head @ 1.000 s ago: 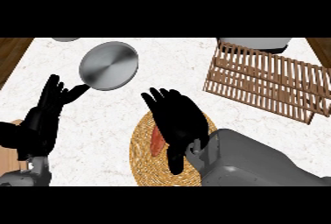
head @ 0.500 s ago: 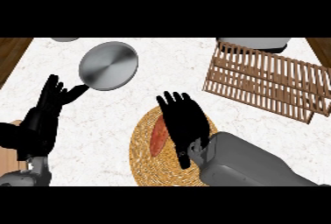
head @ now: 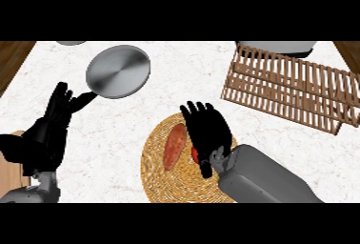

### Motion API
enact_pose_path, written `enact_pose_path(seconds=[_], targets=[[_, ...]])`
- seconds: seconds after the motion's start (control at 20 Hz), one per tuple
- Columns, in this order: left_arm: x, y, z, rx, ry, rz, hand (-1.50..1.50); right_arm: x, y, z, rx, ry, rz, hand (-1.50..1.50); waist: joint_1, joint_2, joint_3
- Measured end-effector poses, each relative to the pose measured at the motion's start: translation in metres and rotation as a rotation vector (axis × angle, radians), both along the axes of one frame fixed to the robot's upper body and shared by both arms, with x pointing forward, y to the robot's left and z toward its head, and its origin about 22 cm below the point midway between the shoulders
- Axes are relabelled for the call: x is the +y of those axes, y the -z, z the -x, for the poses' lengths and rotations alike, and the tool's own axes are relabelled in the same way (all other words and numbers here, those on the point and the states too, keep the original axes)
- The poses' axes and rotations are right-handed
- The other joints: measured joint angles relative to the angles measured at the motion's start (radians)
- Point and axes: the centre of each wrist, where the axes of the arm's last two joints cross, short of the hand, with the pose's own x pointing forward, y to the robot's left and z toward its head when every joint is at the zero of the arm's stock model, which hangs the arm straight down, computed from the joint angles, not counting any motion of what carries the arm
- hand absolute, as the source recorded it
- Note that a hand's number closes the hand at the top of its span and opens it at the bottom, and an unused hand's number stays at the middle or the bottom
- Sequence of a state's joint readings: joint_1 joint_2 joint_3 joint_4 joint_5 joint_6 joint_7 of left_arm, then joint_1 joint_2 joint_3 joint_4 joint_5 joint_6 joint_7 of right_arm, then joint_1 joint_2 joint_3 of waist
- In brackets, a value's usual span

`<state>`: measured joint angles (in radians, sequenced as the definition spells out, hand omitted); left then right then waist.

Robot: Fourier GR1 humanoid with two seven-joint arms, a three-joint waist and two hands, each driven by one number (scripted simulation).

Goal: Pick the tomato from the placemat and place it in the tiered shelf

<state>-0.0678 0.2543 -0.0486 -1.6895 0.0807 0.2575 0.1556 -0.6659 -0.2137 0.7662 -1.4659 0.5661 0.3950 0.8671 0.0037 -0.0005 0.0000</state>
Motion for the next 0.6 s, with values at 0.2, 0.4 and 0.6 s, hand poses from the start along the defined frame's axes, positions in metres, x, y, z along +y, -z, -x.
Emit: enact_pose_path(seconds=[0.2, 0.4, 0.6], targets=[[0.007, 0.004, 0.002, -0.001, -0.001, 0.003, 0.00, -0.005, 0.005, -0.004, 0.008, 0.006, 0.008, -1.50, 0.000, 0.000, 0.000], [0.010, 0.004, 0.005, -0.003, -0.004, 0.003, 0.00, -0.010, 0.017, -0.002, 0.005, 0.000, -0.010, -1.50, 0.000, 0.000, 0.000], [0.011, 0.001, -0.001, 0.000, -0.006, 0.003, 0.00, -0.013, 0.032, 0.000, -0.002, -0.017, -0.022, -1.50, -0.001, 0.000, 0.000]])
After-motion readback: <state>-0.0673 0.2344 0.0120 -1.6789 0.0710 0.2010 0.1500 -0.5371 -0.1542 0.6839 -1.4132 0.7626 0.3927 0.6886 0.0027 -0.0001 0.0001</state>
